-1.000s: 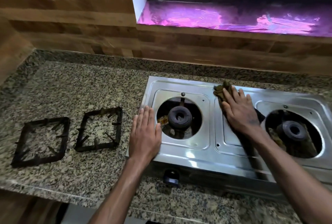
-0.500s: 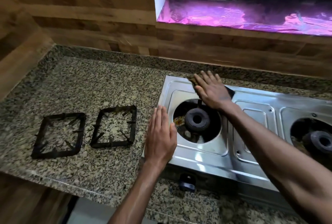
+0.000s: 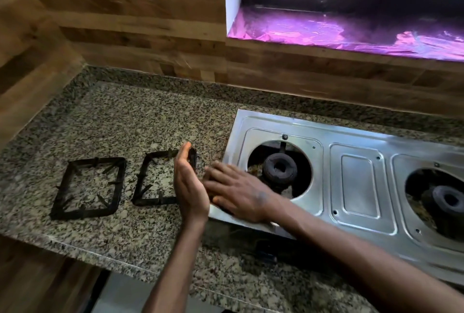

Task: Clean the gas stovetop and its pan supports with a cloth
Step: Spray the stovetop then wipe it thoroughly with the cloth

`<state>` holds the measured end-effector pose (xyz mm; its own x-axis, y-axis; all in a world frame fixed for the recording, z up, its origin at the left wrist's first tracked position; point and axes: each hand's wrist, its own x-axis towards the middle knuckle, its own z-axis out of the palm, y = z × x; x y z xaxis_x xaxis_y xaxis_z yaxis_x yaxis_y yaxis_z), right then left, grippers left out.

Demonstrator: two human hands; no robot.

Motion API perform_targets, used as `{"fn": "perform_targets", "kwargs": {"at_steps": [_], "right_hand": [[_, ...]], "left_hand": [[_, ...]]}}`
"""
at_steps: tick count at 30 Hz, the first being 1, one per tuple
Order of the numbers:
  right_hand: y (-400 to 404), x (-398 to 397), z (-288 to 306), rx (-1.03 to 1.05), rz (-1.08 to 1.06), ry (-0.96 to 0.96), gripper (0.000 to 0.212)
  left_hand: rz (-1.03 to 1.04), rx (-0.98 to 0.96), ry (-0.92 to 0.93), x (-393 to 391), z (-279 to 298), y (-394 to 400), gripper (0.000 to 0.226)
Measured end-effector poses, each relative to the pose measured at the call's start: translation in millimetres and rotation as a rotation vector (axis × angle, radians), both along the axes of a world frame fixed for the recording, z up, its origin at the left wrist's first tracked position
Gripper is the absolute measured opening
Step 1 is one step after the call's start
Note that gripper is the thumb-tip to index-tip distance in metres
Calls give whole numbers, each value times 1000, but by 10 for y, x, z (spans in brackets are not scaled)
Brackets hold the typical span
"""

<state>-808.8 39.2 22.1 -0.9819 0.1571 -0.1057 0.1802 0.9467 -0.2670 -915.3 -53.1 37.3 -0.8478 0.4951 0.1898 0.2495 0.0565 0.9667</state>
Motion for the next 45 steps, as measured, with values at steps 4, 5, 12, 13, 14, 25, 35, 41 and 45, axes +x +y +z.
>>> {"fn": "perform_targets", "kwargs": {"at_steps": [4, 5, 12, 13, 14, 25, 35, 41, 45], "right_hand": [[-372, 403, -52, -11, 14, 46, 55], [-392, 538, -55, -11, 11, 52, 55], [-199, 583, -99, -34, -301, 81, 59], [-193, 437, -114, -54, -384, 88, 64], [-185, 283, -132, -72, -465, 95, 69], [-278, 123, -151, -25, -502, 126, 65], [-326, 361, -143, -38, -347, 100, 60], [-570, 1761, -97, 31, -491, 52, 54], [-259, 2370, -98, 16, -805, -13, 61]], "left_hand": [[-144, -222, 14, -254, 91, -24, 64], [-184, -259, 29, -266, 90, -15, 65], [-269, -295, 94, -43, 56, 18, 66], [-250, -287, 91, -16, 60, 18, 65], [-227, -280, 90, -3, 59, 11, 64], [-207, -306, 144, 39, 90, -172, 64], [-223, -342, 212, -5, 158, 21, 59], [-530, -748, 565, 244, -201, 365, 59], [-458, -849, 772, 368, -373, 324, 67]]}}
